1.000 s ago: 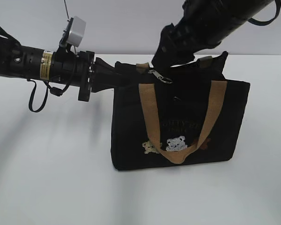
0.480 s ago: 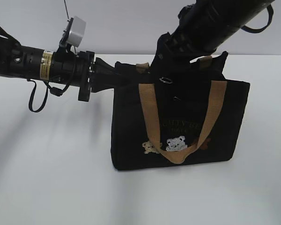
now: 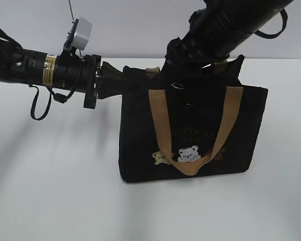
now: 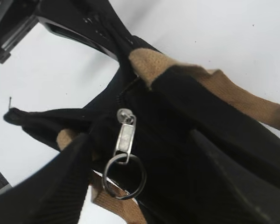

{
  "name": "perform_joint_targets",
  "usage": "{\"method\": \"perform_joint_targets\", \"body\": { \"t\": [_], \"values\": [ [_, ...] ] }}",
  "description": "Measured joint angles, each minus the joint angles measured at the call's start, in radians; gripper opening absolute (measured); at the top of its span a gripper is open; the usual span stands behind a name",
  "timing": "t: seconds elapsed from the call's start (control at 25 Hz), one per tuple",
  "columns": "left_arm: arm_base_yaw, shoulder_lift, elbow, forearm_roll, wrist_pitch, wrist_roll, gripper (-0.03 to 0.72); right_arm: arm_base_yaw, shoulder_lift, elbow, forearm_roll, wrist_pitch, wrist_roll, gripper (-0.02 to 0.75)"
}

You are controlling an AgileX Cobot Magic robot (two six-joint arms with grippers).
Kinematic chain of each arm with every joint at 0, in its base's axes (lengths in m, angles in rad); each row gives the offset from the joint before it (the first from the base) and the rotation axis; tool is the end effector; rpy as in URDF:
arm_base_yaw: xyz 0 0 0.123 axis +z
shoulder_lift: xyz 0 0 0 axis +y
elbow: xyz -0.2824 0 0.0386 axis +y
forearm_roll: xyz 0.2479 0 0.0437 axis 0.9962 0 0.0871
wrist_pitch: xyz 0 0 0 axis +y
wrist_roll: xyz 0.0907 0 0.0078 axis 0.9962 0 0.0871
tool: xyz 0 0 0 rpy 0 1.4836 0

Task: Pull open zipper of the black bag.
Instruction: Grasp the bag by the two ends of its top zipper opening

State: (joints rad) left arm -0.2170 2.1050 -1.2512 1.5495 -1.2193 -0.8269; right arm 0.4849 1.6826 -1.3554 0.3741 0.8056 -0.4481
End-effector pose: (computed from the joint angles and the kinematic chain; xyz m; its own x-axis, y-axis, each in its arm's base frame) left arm 0.3691 -0.1688 0.1677 -0.0077 0.2244 -0.9745 0.9985 0.0540 0.0045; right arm 0.3120 0.1915 0.2866 -0.6325 -0.5312 -0.5637 -0.7002 0.7033 0.1228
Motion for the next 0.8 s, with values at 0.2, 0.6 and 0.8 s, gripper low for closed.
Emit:
{"method": "perform_joint_targets", "body": {
  "t": [0.2, 0.6, 0.8],
  "values": [
    [0.000, 0.000, 0.000, 0.000, 0.000, 0.000, 0.027, 0.000, 0.000, 0.000, -0.046, 0.008, 0.083, 0.473],
    [0.000, 0.000, 0.000, 0.001, 0.000, 0.000, 0.027, 0.000, 0.032, -0.003, -0.042, 0.021, 0.147, 0.473],
    [0.000, 0.000, 0.000, 0.001, -0.001, 0.000, 0.027, 0.000, 0.033, -0.003, -0.042, 0.028, 0.165, 0.470]
  ]
}}
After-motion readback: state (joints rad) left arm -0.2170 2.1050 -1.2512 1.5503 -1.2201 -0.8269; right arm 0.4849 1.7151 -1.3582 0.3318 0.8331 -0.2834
